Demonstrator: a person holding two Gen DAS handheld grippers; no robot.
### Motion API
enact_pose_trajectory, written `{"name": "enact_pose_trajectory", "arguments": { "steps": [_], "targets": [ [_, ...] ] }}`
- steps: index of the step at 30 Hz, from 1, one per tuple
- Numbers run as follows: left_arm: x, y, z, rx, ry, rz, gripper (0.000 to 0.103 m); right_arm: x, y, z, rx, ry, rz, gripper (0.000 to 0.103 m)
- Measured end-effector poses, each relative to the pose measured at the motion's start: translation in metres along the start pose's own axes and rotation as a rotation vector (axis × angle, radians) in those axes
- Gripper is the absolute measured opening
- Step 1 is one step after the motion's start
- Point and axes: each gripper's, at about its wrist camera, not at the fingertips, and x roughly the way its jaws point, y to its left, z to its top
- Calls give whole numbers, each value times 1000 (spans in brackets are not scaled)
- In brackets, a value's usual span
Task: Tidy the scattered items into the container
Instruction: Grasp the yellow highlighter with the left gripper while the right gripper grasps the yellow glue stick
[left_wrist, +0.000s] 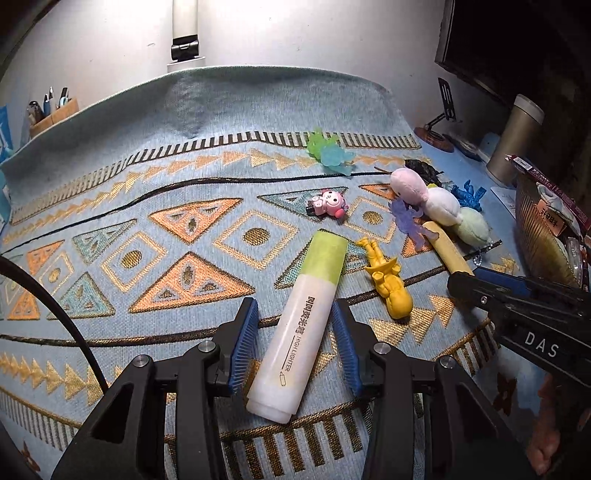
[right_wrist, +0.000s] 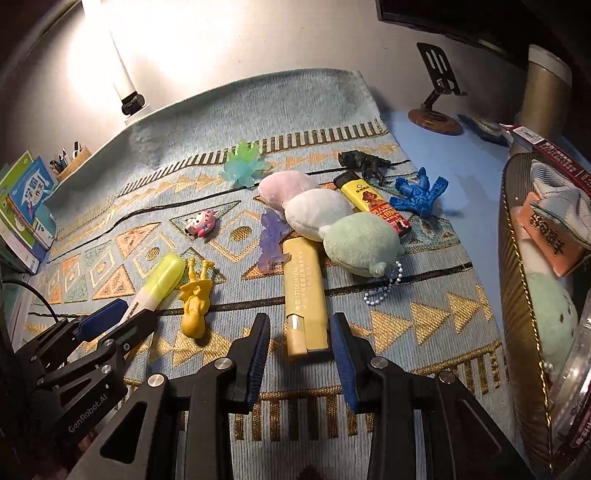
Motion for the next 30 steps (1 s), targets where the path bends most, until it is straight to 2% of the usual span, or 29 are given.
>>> {"name": "enact_pose_trajectory", "arguments": {
  "steps": [6,8,11,18,24,30],
  "targets": [
    [1,-4,0,25,1,21,40,10,21,3,-101,-42,-126,32],
    [0,-3,0,11,-3,5,40,11,25,3,-116,-50,-130,26],
    [-1,4,-1,-23,-11,-7,25,8,24,1,-117,-43,-116,23],
    [-13,8,-13,-41,11,-70,21,-22,18,-26,-29,-20,32,23],
    [-33,13,-36,-96,39,-170,21,-57,13,-63,44,-26,126,23],
    [-63,3,-49,-78,0,-205,21,-99,10,-75,99,-104,159,23]
  ]
}}
